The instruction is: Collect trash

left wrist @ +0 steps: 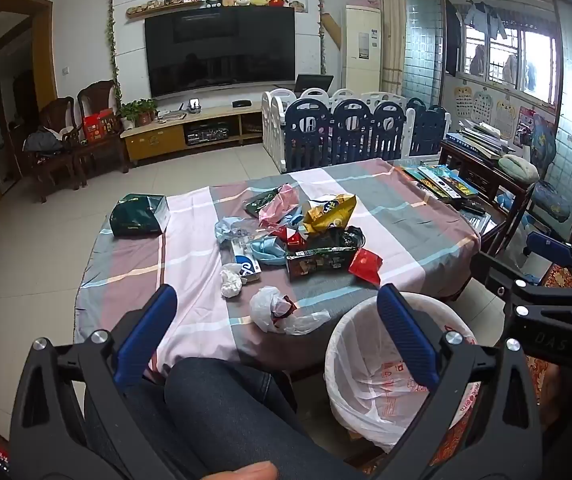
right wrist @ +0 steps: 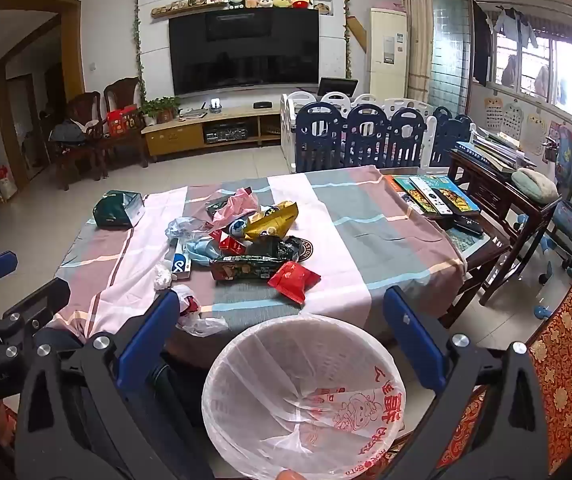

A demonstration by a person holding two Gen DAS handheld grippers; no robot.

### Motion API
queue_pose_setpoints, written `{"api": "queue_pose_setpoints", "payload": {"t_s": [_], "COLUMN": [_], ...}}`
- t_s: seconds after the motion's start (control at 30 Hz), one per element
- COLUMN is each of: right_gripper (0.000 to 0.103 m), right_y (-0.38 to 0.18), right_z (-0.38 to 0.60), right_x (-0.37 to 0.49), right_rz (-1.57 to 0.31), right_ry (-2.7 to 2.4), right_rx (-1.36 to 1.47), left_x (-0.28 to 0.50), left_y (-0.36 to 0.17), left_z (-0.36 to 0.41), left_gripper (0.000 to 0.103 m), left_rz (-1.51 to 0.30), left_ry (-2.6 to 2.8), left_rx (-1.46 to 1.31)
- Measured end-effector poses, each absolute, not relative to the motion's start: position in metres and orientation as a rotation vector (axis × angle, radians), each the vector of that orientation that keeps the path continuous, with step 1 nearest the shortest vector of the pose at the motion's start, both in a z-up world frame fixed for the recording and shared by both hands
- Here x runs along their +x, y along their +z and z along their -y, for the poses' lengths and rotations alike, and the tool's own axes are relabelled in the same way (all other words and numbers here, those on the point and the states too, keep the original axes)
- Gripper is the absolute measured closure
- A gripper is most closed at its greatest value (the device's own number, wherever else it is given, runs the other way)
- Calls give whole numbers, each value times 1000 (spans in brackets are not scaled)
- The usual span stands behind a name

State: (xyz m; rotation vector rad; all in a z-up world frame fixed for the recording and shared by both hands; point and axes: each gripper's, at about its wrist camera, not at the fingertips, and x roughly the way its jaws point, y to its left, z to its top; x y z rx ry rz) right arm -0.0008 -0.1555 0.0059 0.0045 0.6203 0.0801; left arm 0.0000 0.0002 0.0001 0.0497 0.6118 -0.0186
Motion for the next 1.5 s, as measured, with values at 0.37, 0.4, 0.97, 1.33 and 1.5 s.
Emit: {"api": "queue_pose_setpoints", "payload": {"t_s": [0.37,0.4,0.97,1.33,1.5], "right_gripper": [3,3,3,3,3], "right_y": [7,7,7,7,6], "right_z": [155,155,151,150,149], "right_x": [-1,-2,-4,-4,-5], "right_rz": [-620,-620,-616,-612,-611], "right_ry": [79,78,73,66,67], "right_rx": [0,0,-22,-31,-34], "left_x": [-1,-1,3,2,3], "left_y": [0,0,-9,-9,-10], "left_z": [1,2,-3,-3,-2], "left_gripper": [3,3,3,3,3], "left_rz": [-617,-618,-634,-640,-648], "left_ry": [-22,-23,-16,-17,-15], "left_rx": [46,47,33,31,28]}}
